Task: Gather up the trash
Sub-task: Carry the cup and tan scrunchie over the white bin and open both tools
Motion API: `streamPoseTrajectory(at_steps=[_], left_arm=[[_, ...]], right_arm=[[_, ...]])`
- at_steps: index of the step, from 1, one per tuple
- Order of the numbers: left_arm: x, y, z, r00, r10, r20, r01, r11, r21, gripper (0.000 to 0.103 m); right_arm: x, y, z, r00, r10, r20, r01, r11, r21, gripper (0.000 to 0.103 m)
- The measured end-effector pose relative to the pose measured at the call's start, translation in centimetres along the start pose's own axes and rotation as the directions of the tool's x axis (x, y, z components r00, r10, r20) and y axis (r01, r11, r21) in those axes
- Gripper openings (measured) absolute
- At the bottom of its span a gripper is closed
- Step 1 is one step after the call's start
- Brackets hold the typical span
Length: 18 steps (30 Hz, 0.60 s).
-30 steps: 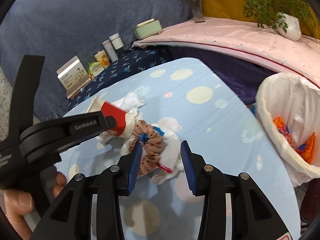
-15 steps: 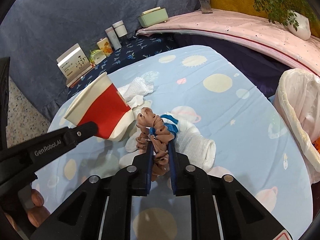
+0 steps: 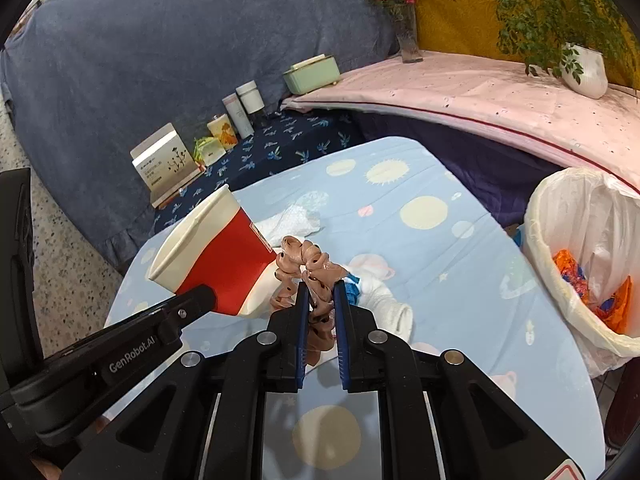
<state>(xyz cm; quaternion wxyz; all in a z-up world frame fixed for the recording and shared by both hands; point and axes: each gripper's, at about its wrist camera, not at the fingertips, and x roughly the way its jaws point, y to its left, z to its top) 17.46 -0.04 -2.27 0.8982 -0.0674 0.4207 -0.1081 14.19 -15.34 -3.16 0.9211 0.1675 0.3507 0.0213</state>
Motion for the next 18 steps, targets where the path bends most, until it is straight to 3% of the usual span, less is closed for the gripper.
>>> streamPoseTrajectory(at_steps=[18], left_arm=[[-2.2,-9.6,-1.6,0.997,-0.081,0.016,0.078,0.983,0.165,0.014]], right_arm=[[-6.4,-7.6,0.8,0.991,-0.084,0.109,0.069,0.989,0.132,0.012]])
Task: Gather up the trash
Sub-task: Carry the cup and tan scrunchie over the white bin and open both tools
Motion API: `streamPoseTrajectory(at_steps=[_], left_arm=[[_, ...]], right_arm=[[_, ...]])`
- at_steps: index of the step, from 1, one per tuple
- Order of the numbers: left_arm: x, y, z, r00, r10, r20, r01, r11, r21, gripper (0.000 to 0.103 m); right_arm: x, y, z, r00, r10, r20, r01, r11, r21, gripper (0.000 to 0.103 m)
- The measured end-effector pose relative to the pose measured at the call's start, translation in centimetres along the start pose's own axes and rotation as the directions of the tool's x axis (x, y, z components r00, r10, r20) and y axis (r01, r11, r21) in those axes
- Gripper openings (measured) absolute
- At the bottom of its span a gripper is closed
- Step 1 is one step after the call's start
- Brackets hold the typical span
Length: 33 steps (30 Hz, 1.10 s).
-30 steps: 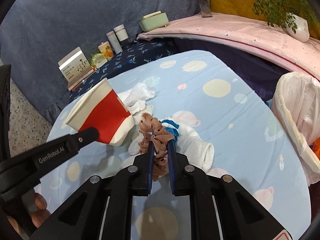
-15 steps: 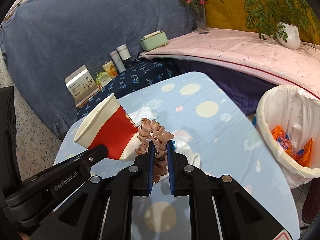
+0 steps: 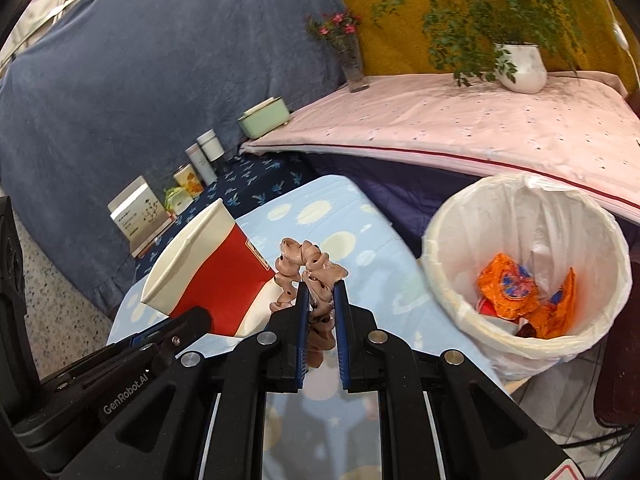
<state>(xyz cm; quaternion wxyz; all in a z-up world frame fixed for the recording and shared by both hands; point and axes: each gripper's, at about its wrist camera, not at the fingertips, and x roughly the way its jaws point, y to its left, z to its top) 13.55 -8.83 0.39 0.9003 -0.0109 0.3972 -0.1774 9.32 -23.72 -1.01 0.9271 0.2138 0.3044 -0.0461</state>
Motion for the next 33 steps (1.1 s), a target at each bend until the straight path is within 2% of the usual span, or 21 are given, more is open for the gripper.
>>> streamPoseTrajectory(at_steps=[9,18,27,33], left_arm=[[1.3,-5.8,-0.2,0.999,-0.051,-0.016,0.052,0.994,0.091,0.014],[3.1,-10.9,-0.5,0.994,-0.101,-0.044,0.107,0.979,0.175,0.014],[5.2,-15.1,-0.5,0.985,-0.159,-0.073,0.172,0.955,0.24,0.014],[6.9,-16.6,-0.4,0.98,-0.174,-0.094,0.193,0.946,0.261,0.014]], right_arm=[[-1.5,-5.1,0.7,0.998,-0.056,0.033,0.053,0.996,0.073,0.012],[-2.7,-11.5,1.1,0.989,-0.137,0.058,0.125,0.975,0.183,0.012],[-2.7,-15.3,1.1,0.98,-0.194,0.052,0.177,0.954,0.24,0.012],[-2.1,-17.0,1.3,0.973,-0.225,0.045,0.206,0.943,0.26,0.013]])
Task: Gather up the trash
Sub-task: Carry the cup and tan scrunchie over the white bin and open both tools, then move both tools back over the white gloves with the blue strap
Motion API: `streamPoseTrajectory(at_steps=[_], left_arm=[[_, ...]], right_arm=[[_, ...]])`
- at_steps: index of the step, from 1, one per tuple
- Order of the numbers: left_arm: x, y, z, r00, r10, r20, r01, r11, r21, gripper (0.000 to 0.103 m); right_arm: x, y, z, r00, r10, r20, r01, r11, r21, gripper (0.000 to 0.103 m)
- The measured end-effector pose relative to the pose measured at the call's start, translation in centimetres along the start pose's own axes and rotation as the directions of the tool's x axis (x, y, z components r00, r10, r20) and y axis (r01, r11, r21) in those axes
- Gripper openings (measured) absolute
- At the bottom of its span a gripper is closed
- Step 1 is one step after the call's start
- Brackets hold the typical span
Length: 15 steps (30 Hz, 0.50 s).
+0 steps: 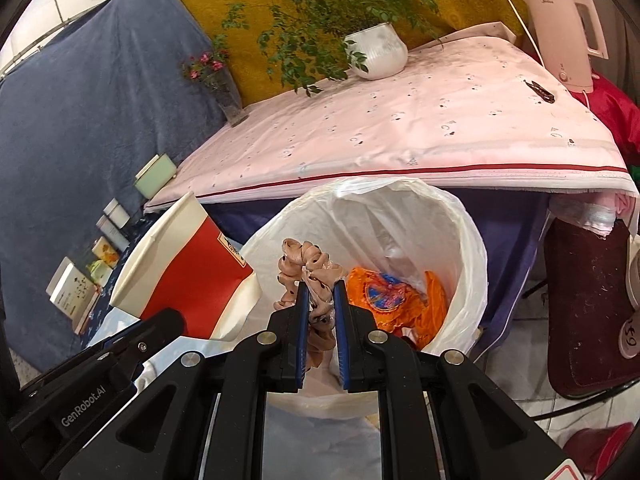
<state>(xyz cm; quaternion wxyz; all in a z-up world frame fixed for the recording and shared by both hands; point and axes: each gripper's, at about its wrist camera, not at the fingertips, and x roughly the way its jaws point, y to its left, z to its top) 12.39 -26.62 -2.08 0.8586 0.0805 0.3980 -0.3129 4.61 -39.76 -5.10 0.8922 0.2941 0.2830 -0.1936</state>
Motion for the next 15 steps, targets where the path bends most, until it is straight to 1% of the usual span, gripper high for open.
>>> streamPoseTrajectory(at_steps=[2,3,4,5,6,8,9,10,15], left_arm=[[0.7,-0.1,0.2,1.0,-0.011,-0.007,0.011,1.0,-0.005,0.014],[1.0,-0.1,0.2,1.0,-0.015,-0.011,0.015,1.0,-0.01,0.015],[1.2,0.0,0.3,1.0,-0.016,-0.013,0.016,1.0,-0.018,0.014],[1.4,0.0,0.3,1.0,-0.021,-0.013,0.021,0.999,-0.025,0.017],[1.5,0.1,0.3,1.0,-0.023,-0.014,0.023,0.999,-0.03,0.02],[1.7,0.3,0.3,1.0,-0.01,-0.013,0.01,0.999,-0.037,0.039],[1.7,0.4,0.4,1.0,-0.004,-0.009,0.004,0.999,-0.038,0.042],[1.7,0.6,0.3,1.0,0.001,-0.005,-0.002,0.999,-0.038,0.043],[1.6,1.5,0.2,1.0,0.015,-0.012,-0.015,0.998,-0.062,0.044]], right_arm=[[0.4,-0.4,0.2,1.0,-0.009,-0.002,0.009,1.0,0.004,0.014],[0.7,-0.5,0.3,1.0,-0.015,-0.004,0.015,1.0,0.005,0.019],[0.9,-0.6,0.3,1.0,-0.024,-0.003,0.024,1.0,0.007,0.021],[1.0,-0.7,0.3,1.0,-0.028,-0.001,0.028,1.0,0.01,0.023],[1.2,-0.8,0.3,0.999,-0.034,-0.002,0.034,0.999,0.011,0.028],[1.4,-0.9,0.3,0.999,-0.039,-0.003,0.039,0.999,0.012,0.031],[1.5,-0.9,0.3,0.999,-0.04,-0.005,0.04,0.999,0.011,0.031],[1.6,-0.8,0.3,0.999,-0.039,-0.007,0.039,0.999,0.007,0.031],[1.6,-0.2,0.1,0.999,-0.033,-0.012,0.033,0.999,-0.003,0.032]])
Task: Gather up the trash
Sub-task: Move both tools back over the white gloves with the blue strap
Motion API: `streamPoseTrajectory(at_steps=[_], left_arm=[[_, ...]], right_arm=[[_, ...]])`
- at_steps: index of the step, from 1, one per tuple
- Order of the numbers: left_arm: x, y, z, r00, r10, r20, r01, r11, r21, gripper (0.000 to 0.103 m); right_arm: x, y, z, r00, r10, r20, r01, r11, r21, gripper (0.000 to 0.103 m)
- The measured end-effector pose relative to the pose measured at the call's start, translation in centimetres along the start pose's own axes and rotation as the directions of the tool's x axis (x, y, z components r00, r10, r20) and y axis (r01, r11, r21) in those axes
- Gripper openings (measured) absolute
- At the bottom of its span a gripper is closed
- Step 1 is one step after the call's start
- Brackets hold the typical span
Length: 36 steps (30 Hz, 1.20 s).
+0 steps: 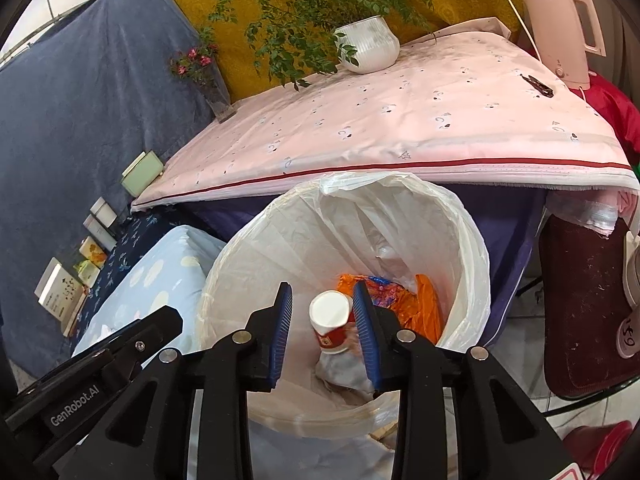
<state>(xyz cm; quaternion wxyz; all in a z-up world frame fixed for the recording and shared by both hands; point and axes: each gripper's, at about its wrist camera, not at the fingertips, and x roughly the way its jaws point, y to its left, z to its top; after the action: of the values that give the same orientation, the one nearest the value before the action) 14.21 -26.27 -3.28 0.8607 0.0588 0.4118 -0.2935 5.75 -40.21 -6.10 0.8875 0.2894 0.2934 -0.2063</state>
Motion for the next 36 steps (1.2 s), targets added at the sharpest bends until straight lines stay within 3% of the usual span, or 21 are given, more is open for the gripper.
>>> streamPoseTrajectory(at_steps=[14,28,31,36], left_arm=[[-2.8,5.6,-1.2,0.997,0.074,0.021,-0.071,0.99,-0.118,0.046],[-5.4,13.2,-3.3,0.986,0.164,0.013,-0.155,0.955,-0.254,0.046],[-5.7,14.7,-3.7,0.981,0.194,0.006,-0.184,0.942,-0.28,0.055],[-5.4,17.3,-4.5,0.973,0.232,-0.015,-0.224,0.921,-0.319,0.061]], right_arm=[[-0.7,5.1,-1.9,0.998,0.055,-0.03,-0.057,0.995,-0.084,0.038],[-0.7,12.1,-5.1,0.988,0.123,-0.094,-0.139,0.972,-0.188,0.043],[-0.5,13.3,-5.9,0.984,0.137,-0.114,-0.158,0.966,-0.203,0.043],[0.3,15.3,-7.4,0.976,0.153,-0.153,-0.186,0.955,-0.232,0.043]])
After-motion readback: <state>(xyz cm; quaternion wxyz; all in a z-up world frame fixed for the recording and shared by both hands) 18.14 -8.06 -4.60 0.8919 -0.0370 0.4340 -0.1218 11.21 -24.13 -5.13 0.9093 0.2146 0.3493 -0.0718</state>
